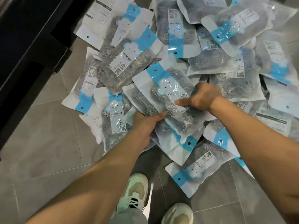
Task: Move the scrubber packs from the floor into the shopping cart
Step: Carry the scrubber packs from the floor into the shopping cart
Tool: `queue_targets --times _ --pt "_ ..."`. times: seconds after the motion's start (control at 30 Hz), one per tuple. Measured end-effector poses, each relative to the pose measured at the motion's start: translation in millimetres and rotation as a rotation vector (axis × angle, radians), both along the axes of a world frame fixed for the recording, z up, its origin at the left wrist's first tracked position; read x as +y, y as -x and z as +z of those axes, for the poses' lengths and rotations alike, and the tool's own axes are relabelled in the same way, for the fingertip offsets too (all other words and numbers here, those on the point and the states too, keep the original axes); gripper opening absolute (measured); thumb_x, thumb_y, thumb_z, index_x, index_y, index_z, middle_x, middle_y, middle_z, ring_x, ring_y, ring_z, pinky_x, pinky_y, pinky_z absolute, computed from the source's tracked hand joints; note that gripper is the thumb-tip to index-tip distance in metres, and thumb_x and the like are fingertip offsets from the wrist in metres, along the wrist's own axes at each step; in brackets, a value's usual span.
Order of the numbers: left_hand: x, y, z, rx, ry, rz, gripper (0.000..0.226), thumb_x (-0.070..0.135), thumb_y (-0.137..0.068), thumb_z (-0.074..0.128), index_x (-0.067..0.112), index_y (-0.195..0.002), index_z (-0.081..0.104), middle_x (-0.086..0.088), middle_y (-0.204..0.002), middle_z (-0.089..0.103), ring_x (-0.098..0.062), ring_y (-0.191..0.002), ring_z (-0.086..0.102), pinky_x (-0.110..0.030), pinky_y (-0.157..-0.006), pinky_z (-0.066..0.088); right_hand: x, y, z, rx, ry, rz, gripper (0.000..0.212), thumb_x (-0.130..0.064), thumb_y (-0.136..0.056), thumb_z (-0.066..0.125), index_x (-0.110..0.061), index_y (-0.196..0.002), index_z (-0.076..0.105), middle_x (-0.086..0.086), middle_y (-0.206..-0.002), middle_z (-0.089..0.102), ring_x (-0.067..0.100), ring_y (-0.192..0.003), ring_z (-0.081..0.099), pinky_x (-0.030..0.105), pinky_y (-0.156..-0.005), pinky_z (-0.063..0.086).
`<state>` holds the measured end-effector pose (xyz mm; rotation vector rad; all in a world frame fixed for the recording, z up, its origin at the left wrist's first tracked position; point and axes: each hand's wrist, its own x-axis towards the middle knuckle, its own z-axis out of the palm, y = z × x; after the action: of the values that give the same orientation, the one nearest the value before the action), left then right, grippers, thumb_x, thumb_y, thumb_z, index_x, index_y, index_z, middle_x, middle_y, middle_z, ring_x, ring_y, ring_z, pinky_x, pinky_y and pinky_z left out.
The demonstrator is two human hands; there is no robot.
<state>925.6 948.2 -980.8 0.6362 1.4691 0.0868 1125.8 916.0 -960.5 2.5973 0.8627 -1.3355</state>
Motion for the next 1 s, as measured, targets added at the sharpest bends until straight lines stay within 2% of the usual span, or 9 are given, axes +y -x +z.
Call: queue_targets --times 0.13,0.23,0.33,0.4,0.53,0.67,0.77,0.9,1.0 --pt "-3 0 -1 0.002 -0.019 -0.044 0.039 0.009 -0.081 0.084 0.007 -0.116 0.068 -0.006 -0.094 0.078 -0.008 -0.063 0.075 -0.022 -0.049 0.057 -22 -1 2 0.195 -0.086 -0.335 0.115 -0.064 -0.028 0.089 -0.006 -0.122 0.058 0.010 -0.114 0.070 0.032 -0.103 0.068 0.048 -0.097 0.054" --pt "-5 -1 -1 -0.015 -0.015 -0.025 0.043 0.003 -0.085 0.079 0.010 -0.123 0.061 -0.008 -0.098 0.077 -0.015 -0.066 0.074 -0.027 -0.044 0.055 -44 0 0 0.271 -0.212 -0.525 0.123 -0.058 -0.023 0.096 -0.008 -0.127 0.053 0.009 -0.113 0.073 0.029 -0.102 0.071 0.047 -0.096 0.057" --pt "-4 4 -1 -0.062 -0.011 0.019 0.044 0.001 -0.086 0.076 0.022 -0.120 0.057 -0.007 -0.109 0.076 -0.019 -0.081 0.077 -0.033 -0.057 0.061 -64 4 2 0.348 -0.361 -0.661 0.090 -0.030 -0.057 0.099 -0.011 -0.131 0.051 0.005 -0.114 0.074 0.023 -0.100 0.074 0.038 -0.085 0.061" --pt "-1 10 4 -0.045 -0.054 0.008 0.043 0.005 -0.084 0.076 0.027 -0.116 0.057 -0.005 -0.109 0.076 -0.021 -0.089 0.076 -0.039 -0.073 0.063 -76 7 11 0.382 -0.439 -0.744 0.072 -0.018 -0.068 0.093 -0.011 -0.130 0.058 0.002 -0.109 0.077 0.018 -0.094 0.077 0.033 -0.083 0.062" --pt "7 25 45 -0.055 -0.119 0.048 0.043 0.001 -0.087 0.067 0.022 -0.123 0.059 -0.002 -0.103 0.075 -0.017 -0.084 0.072 -0.029 -0.067 0.057 -91 12 59 0.410 -0.517 -0.797 0.040 -0.009 -0.078 0.085 -0.012 -0.116 0.073 0.001 -0.101 0.081 0.017 -0.095 0.077 0.040 -0.093 0.060" --pt "15 42 115 -0.104 -0.096 0.056 0.032 0.000 -0.087 0.067 0.022 -0.111 0.064 -0.005 -0.103 0.079 -0.023 -0.089 0.074 -0.043 -0.084 0.061 -96 17 137 0.444 -0.562 -0.802 0.041 -0.011 -0.079 0.084 -0.014 -0.119 0.073 0.000 -0.107 0.080 0.017 -0.100 0.077 0.041 -0.097 0.057" --pt "17 55 188 -0.141 -0.088 0.064 0.038 0.011 -0.080 0.081 0.018 -0.116 0.070 -0.006 -0.103 0.080 -0.029 -0.096 0.076 -0.048 -0.087 0.060 -94 23 211 0.462 -0.585 -0.783 0.042 -0.014 -0.079 0.085 -0.013 -0.120 0.073 0.002 -0.108 0.080 0.020 -0.102 0.076 0.044 -0.100 0.056" --pt "26 75 320 -0.206 -0.152 0.073 0.062 0.021 -0.066 0.086 0.010 -0.124 0.068 -0.014 -0.110 0.078 -0.034 -0.098 0.076 -0.050 -0.088 0.060 -86 34 341 0.436 -0.624 -0.689 0.037 -0.013 -0.079 0.084 -0.015 -0.114 0.075 0.002 -0.103 0.081 0.021 -0.096 0.077 0.048 -0.097 0.058" --pt "46 92 439 -0.279 -0.243 -0.016 0.059 0.018 -0.066 0.084 0.009 -0.123 0.069 -0.016 -0.113 0.077 -0.035 -0.101 0.075 -0.050 -0.087 0.061 -74 42 458 0.426 -0.677 -0.596 0.040 -0.012 -0.077 0.086 -0.015 -0.115 0.074 0.001 -0.103 0.081 0.021 -0.096 0.077 0.045 -0.094 0.059"
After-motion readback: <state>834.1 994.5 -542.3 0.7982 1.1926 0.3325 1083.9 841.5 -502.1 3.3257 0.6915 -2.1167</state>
